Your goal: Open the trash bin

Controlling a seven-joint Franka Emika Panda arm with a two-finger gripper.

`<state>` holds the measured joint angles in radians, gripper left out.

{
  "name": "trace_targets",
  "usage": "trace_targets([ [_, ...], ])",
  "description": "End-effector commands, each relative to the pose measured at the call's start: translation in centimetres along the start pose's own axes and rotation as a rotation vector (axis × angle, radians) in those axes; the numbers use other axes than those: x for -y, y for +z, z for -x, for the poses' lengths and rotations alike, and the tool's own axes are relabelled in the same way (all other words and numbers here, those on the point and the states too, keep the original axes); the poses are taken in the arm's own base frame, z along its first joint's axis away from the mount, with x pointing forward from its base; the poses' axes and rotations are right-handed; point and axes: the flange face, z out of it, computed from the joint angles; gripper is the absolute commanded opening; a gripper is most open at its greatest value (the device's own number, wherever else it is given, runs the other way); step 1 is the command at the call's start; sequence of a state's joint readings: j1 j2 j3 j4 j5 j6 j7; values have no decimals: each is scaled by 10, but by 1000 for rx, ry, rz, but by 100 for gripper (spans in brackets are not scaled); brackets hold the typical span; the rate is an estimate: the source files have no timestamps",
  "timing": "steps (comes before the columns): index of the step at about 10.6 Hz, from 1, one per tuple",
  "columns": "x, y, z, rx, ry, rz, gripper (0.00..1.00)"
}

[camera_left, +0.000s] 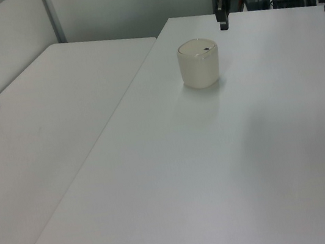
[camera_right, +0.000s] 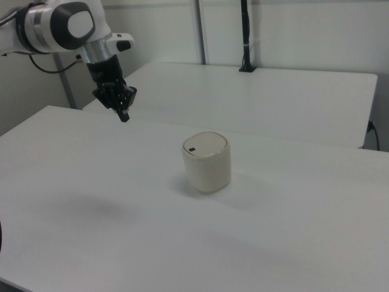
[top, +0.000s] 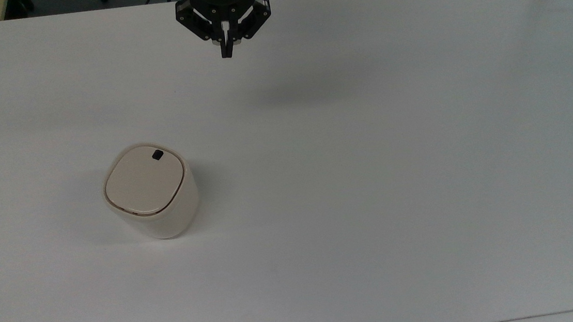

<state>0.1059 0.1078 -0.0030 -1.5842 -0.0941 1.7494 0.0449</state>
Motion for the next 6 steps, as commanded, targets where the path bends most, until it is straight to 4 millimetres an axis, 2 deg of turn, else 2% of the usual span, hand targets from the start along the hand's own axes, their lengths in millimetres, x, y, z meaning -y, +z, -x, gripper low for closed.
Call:
trace_targets([
  [1,-42,19,-16,-64,56,-2,4],
  [3,-73,54,-35,-97,127,-4,4],
  [4,-96,69,-42,-120,194,-2,4],
  [5,-108,80,-48,-146,224,-3,4],
  [6,-110,95,-52,-145,227,-3,4],
])
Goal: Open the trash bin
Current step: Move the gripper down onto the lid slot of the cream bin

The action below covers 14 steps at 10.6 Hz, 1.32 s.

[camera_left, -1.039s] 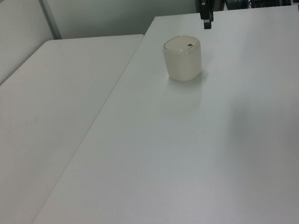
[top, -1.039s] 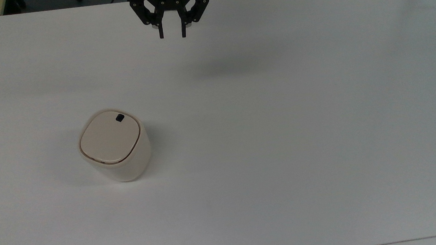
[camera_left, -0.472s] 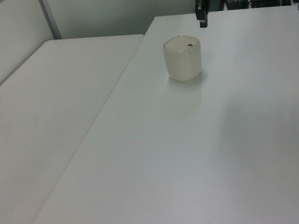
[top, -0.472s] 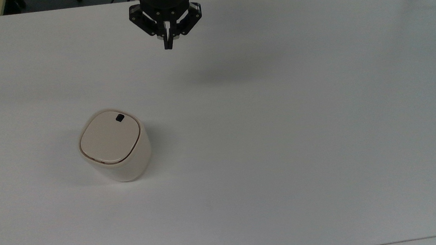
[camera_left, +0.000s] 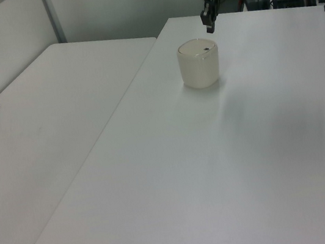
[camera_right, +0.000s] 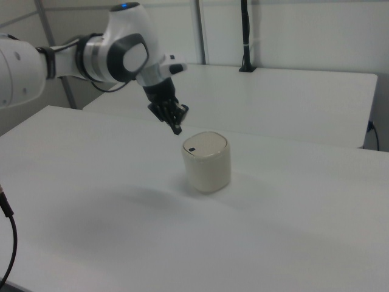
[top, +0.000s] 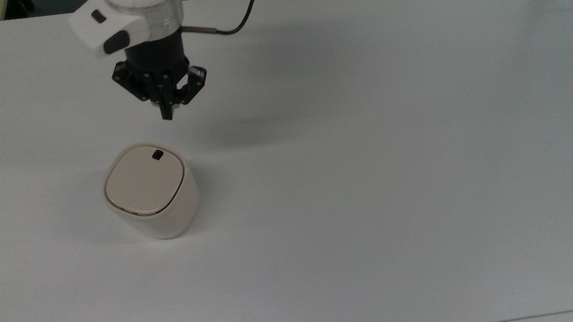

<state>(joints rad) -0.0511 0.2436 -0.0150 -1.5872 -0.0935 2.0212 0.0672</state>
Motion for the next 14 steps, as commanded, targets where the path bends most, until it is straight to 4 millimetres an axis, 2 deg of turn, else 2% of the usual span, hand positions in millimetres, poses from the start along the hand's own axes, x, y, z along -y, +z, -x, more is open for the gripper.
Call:
trace_targets([
  [1,-9,36,-10,-20,54,-15,5],
  [5,-12,72,-17,-28,107,-14,5],
  [12,-12,80,-16,-22,101,-14,6],
  [14,-10,103,-14,11,91,-9,6],
])
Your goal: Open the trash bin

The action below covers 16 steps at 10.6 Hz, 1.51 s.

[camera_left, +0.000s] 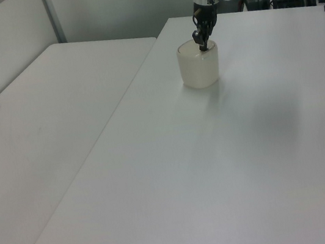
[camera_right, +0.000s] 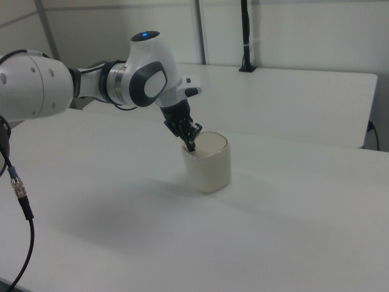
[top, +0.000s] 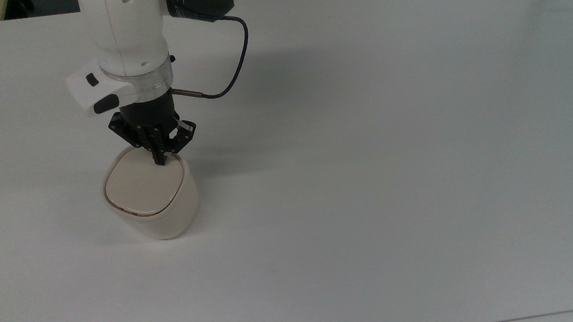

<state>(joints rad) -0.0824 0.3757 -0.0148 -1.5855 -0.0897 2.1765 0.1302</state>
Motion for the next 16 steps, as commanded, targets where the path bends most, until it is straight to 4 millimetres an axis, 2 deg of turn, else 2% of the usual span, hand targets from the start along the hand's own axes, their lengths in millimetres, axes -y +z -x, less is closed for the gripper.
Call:
trace_targets([
  [1,1,20,5,30,6,-3,6],
  [2,0,4,4,19,10,-5,6],
  [4,8,-54,14,32,1,-17,7],
  [7,47,-134,50,100,-72,-39,9],
  [9,67,-164,73,150,-138,-36,9],
  [11,87,-179,94,206,-277,-29,10],
  [13,89,-177,97,225,-293,-29,24],
  [14,88,-175,95,222,-289,-28,43],
  [15,85,-176,94,217,-284,-27,69],
  [16,84,-176,93,216,-281,-19,100],
])
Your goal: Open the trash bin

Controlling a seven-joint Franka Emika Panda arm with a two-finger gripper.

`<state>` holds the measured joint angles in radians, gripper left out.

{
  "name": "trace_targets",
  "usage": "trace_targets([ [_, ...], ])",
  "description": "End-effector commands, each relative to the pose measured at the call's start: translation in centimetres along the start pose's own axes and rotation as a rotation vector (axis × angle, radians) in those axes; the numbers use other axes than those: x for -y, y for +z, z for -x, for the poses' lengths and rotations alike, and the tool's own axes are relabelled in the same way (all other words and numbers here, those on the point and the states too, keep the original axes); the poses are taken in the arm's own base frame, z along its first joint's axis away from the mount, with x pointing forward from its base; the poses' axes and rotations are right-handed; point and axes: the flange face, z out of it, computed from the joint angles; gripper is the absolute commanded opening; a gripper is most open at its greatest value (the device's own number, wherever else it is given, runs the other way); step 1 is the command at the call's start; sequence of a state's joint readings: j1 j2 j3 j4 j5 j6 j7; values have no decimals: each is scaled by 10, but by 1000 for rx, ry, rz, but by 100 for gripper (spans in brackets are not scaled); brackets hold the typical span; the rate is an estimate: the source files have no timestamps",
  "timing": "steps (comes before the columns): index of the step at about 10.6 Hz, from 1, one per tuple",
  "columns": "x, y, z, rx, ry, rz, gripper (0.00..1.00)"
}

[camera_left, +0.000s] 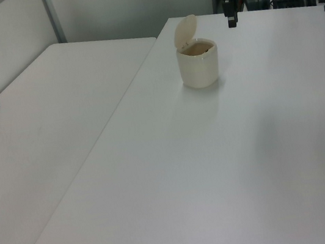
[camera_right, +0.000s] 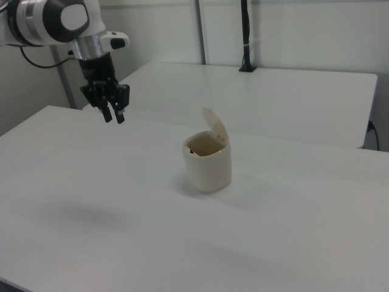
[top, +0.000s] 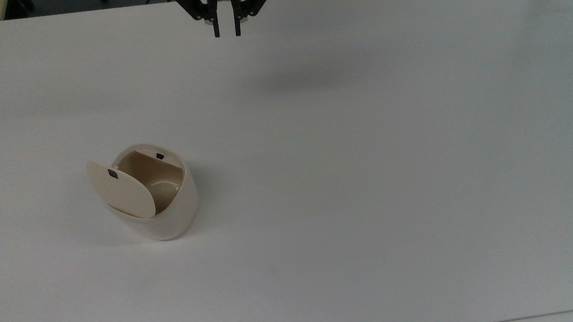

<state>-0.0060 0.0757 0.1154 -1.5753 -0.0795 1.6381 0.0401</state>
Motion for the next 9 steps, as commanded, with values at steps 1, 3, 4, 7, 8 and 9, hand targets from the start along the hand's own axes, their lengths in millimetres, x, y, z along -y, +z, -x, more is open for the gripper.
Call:
trace_targets([
  [1,-8,-1,6,2,-18,2,100],
  [3,-8,-1,6,4,-20,5,100],
  [4,-9,-1,6,3,-24,17,100],
  [7,-12,-2,6,1,-31,26,100],
  [8,-10,-2,6,2,-28,25,100],
  [9,-9,-2,6,2,-24,17,100],
])
